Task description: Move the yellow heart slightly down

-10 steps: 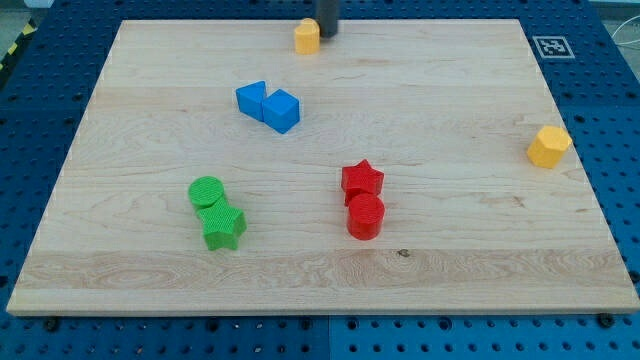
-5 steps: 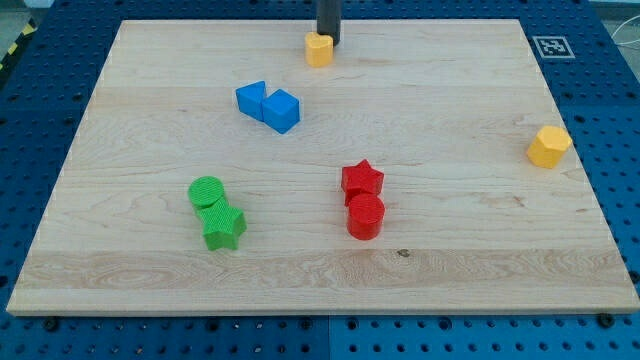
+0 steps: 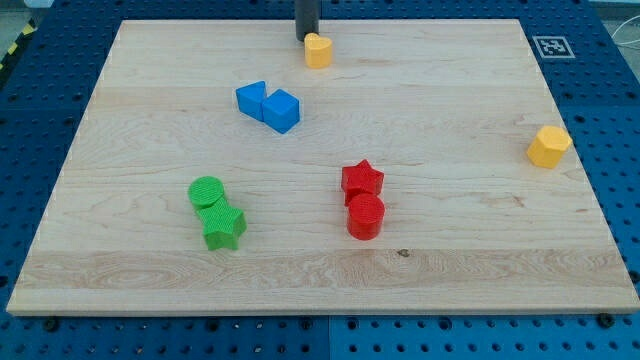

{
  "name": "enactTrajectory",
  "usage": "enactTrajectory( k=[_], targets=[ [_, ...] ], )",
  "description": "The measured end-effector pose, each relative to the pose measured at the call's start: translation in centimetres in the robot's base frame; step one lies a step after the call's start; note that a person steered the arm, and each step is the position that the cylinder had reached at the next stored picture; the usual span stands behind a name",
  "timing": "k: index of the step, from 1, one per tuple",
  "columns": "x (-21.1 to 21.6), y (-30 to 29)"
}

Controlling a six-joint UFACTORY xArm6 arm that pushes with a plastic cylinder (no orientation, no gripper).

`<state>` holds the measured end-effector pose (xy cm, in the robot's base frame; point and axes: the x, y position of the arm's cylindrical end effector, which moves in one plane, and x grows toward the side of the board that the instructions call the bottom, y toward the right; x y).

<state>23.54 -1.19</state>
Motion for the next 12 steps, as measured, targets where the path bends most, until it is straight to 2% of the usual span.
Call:
enactTrajectory(
  k=[1,2,4,7,8,10,12],
  targets=[
    [2.0,3.1],
    [3.1,3.3],
    [-4.1,-2.5],
    [0.4,-2.8],
    [3.0,0.1],
    [10.8,4.5],
    [11.7,1.2]
  ],
)
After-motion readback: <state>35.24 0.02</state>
